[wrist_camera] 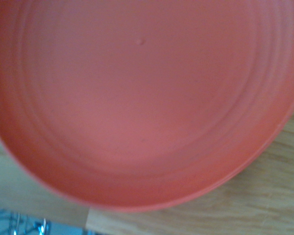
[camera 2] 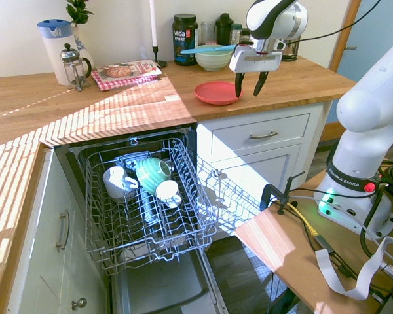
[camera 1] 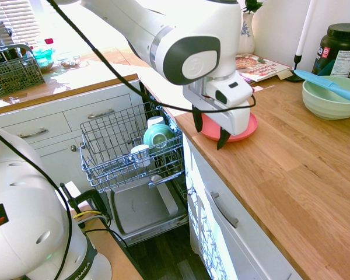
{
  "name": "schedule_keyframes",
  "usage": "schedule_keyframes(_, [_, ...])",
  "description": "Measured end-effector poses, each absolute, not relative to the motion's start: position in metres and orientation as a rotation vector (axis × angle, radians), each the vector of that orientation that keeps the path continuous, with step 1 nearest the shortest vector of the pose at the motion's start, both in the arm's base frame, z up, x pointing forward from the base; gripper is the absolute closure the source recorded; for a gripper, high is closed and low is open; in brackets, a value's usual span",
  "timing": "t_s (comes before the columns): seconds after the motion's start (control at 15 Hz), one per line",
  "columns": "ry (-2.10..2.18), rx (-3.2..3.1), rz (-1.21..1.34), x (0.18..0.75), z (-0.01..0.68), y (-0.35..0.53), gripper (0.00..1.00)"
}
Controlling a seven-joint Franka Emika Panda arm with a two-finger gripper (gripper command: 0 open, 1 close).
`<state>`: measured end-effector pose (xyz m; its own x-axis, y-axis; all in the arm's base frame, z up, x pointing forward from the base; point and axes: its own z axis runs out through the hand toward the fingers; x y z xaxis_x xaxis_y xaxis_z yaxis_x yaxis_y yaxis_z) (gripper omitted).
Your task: Put the plate in the dishwasher
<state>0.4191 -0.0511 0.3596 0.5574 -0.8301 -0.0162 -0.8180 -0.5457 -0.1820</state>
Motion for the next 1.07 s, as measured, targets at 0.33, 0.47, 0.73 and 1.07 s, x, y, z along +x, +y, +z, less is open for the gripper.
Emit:
schedule_keyframes(0.33, [1.417, -2.382, -0.21, 0.413, 0.349, -0.094, 0.0])
schedule_keyframes(0.47, [1.384, -2.31, -0.23, 0.415, 0.341, -0.093, 0.0])
schedule_keyframes(0.73, [1.329, -2.294, -0.198, 0.432, 0.322, -0.093, 1.0])
schedule_keyframes(1.07, [1.327, -2.282, -0.185, 0.446, 0.323, -0.098, 1.0])
